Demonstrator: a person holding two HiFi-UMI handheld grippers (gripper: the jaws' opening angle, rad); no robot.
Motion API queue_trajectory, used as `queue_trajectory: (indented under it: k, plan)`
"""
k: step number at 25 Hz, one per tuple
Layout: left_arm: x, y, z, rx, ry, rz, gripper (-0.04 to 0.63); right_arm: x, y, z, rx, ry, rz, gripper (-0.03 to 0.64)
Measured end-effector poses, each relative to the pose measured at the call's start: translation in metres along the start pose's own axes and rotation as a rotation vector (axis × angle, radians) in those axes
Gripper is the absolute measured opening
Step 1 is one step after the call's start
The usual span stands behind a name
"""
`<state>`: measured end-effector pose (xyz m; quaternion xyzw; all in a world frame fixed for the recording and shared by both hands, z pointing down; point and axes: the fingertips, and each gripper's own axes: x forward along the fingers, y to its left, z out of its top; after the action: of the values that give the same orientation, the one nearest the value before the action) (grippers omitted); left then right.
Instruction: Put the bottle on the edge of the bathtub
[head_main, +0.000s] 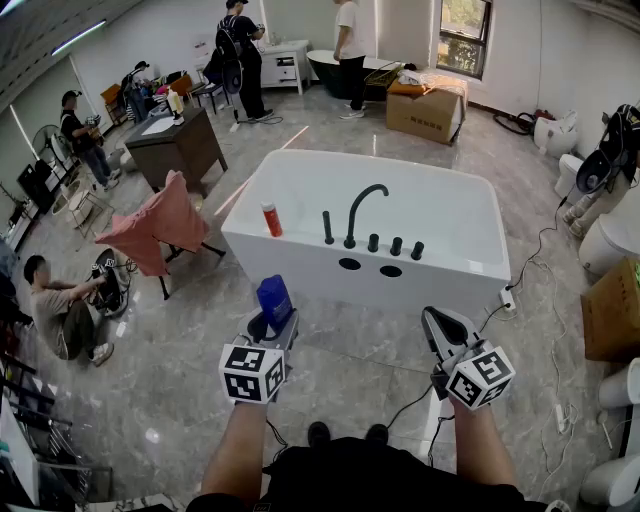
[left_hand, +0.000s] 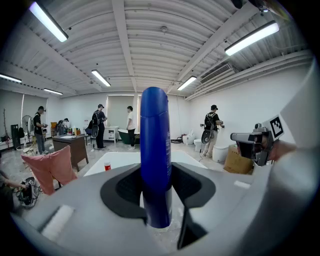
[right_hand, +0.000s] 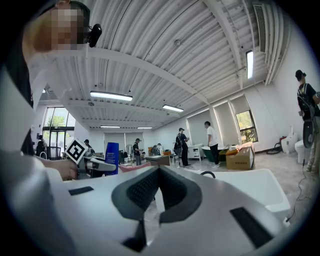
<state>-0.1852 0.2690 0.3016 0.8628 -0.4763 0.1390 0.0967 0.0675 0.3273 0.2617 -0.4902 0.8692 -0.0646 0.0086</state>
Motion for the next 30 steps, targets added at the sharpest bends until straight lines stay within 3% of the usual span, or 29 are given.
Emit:
queue_trajectory:
  k: [13, 21, 30]
  plan:
    - [0.017, -0.022, 0.005, 0.0, 0.008, 0.009, 0.172, -0.008, -0.022, -0.002, 0.0, -0.005, 0.027, 0.011]
    - [0.02, -0.058, -0.002, -0.022, 0.007, 0.015, 0.171, -0.041, -0.036, -0.014, 0.074, 0.003, 0.071, 0.012]
    - [0.044, -0.062, -0.007, -0.033, 0.032, 0.002, 0.172, -0.036, -0.054, -0.024, 0.139, 0.024, 0.086, 0.012]
